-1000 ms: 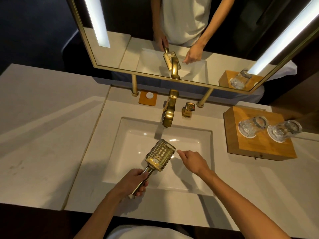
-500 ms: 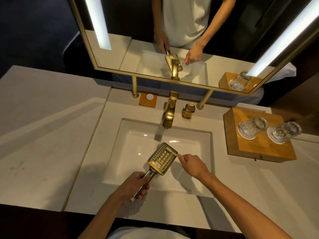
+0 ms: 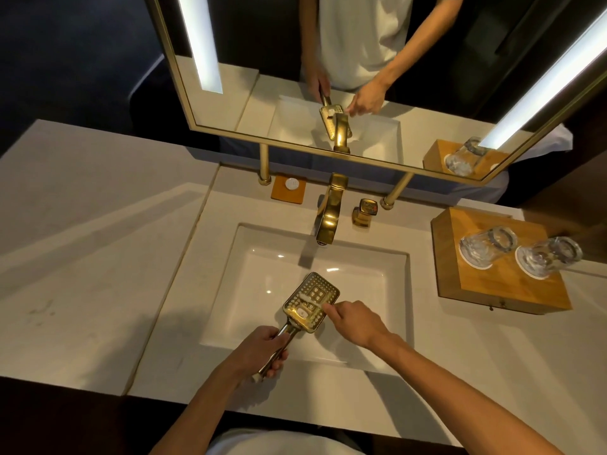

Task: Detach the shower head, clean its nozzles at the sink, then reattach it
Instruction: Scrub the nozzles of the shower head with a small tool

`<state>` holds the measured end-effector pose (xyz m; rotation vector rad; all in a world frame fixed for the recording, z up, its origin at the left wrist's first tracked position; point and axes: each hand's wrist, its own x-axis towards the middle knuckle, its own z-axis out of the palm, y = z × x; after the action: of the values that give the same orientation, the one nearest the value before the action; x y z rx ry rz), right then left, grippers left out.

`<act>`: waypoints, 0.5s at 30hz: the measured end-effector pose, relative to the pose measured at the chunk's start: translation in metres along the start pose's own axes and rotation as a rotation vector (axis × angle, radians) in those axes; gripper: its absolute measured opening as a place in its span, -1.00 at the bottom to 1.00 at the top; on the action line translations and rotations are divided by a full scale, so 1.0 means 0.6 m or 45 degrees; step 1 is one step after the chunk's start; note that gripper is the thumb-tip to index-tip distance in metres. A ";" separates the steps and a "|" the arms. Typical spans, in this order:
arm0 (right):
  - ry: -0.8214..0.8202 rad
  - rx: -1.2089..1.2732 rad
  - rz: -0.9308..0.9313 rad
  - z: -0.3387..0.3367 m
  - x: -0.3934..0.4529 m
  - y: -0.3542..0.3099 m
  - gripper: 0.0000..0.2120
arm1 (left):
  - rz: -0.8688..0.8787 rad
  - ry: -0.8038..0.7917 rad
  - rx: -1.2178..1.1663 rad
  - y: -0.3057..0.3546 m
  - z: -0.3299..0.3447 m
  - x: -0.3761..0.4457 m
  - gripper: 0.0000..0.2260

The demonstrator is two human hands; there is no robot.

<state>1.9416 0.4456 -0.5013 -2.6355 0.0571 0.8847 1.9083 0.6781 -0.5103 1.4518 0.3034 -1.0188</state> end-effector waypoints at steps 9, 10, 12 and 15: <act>0.115 -0.081 0.049 -0.040 0.018 -0.011 -0.45 | 0.005 -0.006 -0.001 0.006 0.004 0.002 -0.79; 0.081 -0.114 -0.001 -0.028 0.006 -0.022 -0.47 | 0.004 -0.007 0.008 0.007 0.004 0.002 -0.79; 0.045 -0.158 -0.076 -0.013 -0.012 -0.035 -0.45 | 0.007 -0.010 0.028 0.005 0.005 0.000 -0.77; 0.112 -0.137 0.009 -0.035 0.012 -0.019 -0.45 | 0.027 -0.008 0.052 0.004 0.005 -0.002 -0.77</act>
<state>1.9610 0.4492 -0.4861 -2.7751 0.0424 0.7945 1.9081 0.6755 -0.5076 1.4855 0.2633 -1.0174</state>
